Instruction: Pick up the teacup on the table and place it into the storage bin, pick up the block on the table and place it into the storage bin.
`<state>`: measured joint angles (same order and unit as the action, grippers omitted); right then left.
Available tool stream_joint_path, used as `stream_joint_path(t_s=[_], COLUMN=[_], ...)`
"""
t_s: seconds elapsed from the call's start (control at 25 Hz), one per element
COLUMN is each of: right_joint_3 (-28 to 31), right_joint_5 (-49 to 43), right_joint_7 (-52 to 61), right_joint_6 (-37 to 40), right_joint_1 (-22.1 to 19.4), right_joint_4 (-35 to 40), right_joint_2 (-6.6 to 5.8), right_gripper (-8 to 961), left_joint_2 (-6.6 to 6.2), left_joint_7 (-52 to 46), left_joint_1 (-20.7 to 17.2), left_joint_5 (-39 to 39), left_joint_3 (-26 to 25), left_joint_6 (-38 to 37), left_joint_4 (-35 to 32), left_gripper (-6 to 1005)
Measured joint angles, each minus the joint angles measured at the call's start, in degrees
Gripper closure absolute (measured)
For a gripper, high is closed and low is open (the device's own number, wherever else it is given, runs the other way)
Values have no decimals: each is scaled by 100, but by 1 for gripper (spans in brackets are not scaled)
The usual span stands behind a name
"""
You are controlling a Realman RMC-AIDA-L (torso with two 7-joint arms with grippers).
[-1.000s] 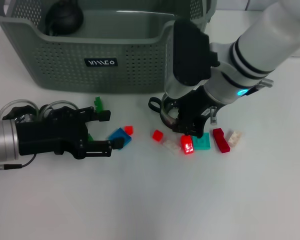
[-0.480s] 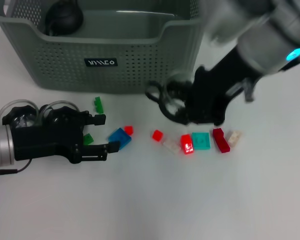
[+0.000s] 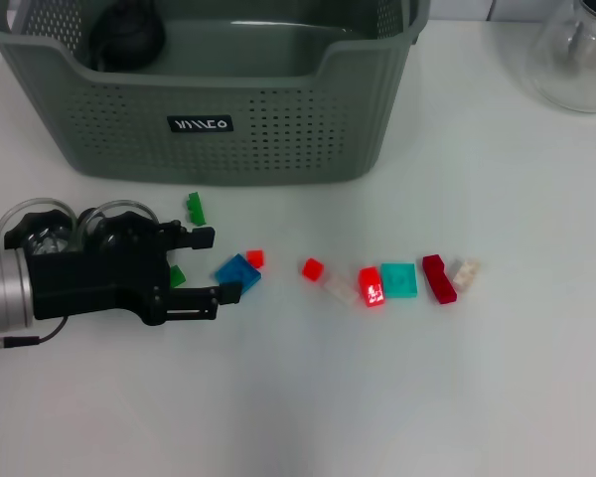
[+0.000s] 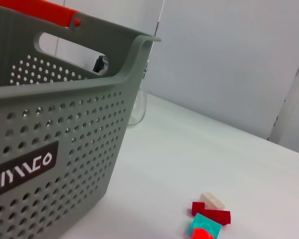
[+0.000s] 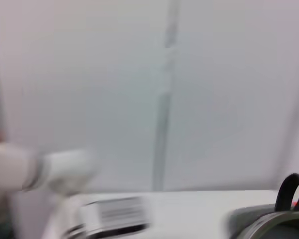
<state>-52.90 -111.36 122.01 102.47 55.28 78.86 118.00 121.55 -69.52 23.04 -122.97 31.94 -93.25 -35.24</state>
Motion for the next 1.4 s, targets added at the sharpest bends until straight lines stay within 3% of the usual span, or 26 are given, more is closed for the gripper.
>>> stream_joint_path(t_s=[0.2, 0.44, 0.64, 1.0, 1.4], right_joint_3=[-159, -295, -745, -1683, -2371], right_joint_5=[-665, -1412, -1825, -2676, -2778], right_joint_7=[-164, -1099, -1504, -1549, -1501], right_joint_6=[-1406, -2744, -3659, -5115, -5744], right_joint_1=[405, 1100, 1398, 1436, 1452], right_joint_4=[-985, -2787, -3717, -4157, -4577], right_joint_2=[-195, -268, -144, 209, 232], right_gripper=[894, 895, 894, 893, 894], left_joint_2=[1, 9, 9, 9, 3], left_joint_7=[0, 0, 0, 0, 0], left_joint_1=[20, 68, 78, 98, 64], left_joint_5=[30, 32, 32, 37, 37], left_joint_3=[5, -11, -13, -13, -12], left_joint_6=[1, -1, -17, -3, 9], left_joint_4=[0, 34, 53, 73, 141], left_gripper=[138, 138, 137, 137, 137])
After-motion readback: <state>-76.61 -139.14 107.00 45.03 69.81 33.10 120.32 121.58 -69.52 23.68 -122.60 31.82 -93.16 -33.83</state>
